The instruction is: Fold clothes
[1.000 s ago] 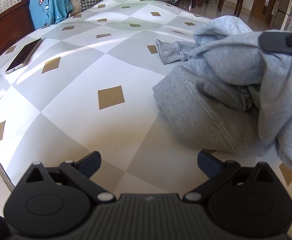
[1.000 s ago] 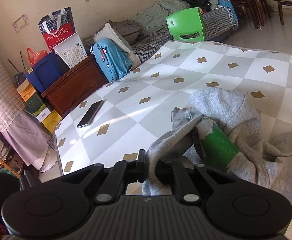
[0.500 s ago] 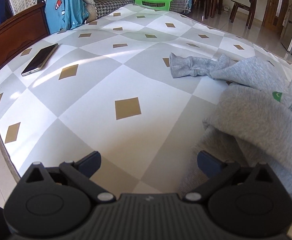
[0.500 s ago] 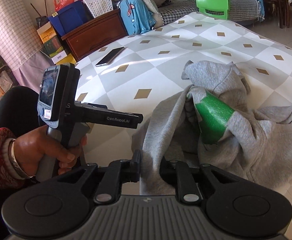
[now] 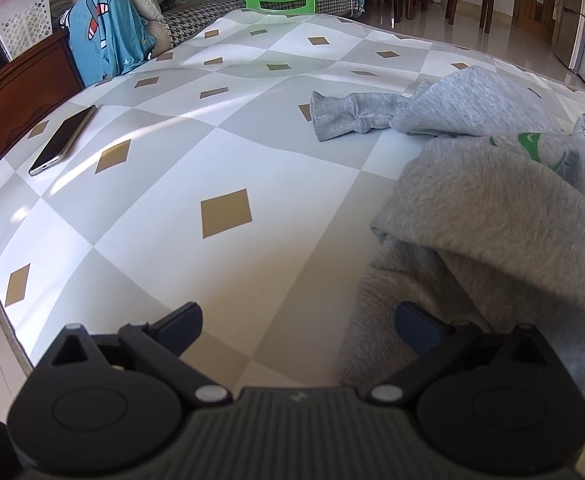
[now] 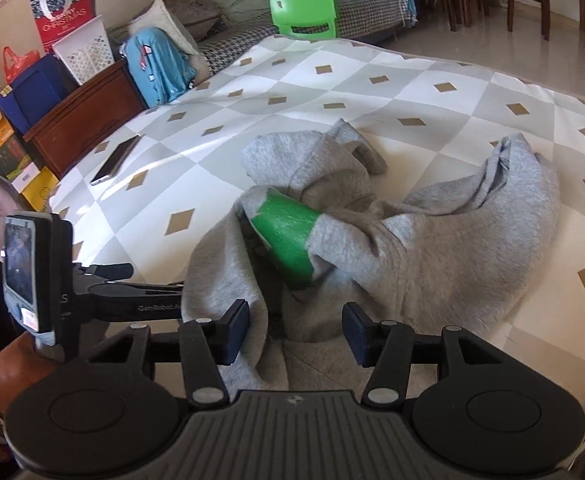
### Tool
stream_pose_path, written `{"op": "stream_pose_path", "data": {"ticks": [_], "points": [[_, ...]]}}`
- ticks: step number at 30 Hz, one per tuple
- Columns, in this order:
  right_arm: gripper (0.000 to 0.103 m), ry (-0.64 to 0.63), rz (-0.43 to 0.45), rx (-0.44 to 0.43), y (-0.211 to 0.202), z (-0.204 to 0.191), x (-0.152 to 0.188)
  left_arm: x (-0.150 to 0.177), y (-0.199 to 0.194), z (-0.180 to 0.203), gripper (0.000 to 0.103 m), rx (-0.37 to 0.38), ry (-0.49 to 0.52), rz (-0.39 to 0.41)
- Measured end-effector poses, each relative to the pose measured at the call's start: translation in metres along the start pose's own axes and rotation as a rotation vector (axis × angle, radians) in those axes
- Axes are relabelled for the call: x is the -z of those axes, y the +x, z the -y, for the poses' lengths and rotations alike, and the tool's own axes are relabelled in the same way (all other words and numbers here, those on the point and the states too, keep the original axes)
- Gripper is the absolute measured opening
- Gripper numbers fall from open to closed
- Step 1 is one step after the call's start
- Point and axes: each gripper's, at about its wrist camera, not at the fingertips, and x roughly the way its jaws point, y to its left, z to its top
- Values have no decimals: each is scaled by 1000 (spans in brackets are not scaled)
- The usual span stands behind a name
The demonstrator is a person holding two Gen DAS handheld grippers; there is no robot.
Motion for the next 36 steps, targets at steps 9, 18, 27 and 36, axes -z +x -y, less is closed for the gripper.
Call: {"op": "stream_pose_path", "data": {"ticks": [9, 18, 27, 36], "points": [[57, 151, -119, 129, 41, 30, 6, 8, 7, 13, 103, 8, 65, -14], [65, 154, -92, 169, 72, 29, 4, 13, 6, 17, 103, 11, 88, 8], [70, 49, -69, 199, 89, 16, -5, 19, 5, 20, 103, 45, 124, -18], [70, -66, -43, 201, 104, 4, -14, 28, 1, 29, 103, 44, 185, -3]]}}
